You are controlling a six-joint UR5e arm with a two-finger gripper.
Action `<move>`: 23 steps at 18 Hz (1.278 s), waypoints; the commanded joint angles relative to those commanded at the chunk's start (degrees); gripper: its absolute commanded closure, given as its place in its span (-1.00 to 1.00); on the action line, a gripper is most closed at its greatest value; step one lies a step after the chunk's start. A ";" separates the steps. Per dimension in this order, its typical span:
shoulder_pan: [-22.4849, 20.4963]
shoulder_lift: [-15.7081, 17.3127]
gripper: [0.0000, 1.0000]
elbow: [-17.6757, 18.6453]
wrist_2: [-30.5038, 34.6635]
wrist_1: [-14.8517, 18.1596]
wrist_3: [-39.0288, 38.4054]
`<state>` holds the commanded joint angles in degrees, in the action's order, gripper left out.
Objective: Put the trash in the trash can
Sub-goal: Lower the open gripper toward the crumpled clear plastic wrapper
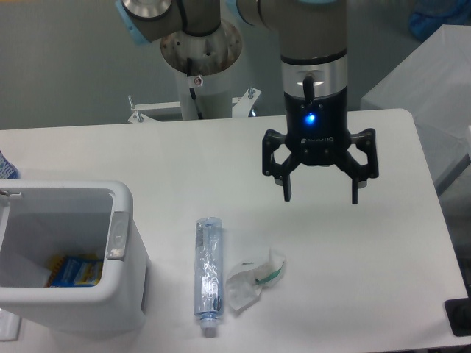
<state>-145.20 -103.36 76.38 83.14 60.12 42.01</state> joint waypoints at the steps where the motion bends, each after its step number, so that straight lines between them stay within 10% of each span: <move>1: 0.09 0.00 -1.00 0.00 0.00 -0.09 0.00; 23: 1.93 -2.46 -1.00 9.13 -0.35 -2.20 -5.27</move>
<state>-143.26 -105.82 85.51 82.79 57.92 36.74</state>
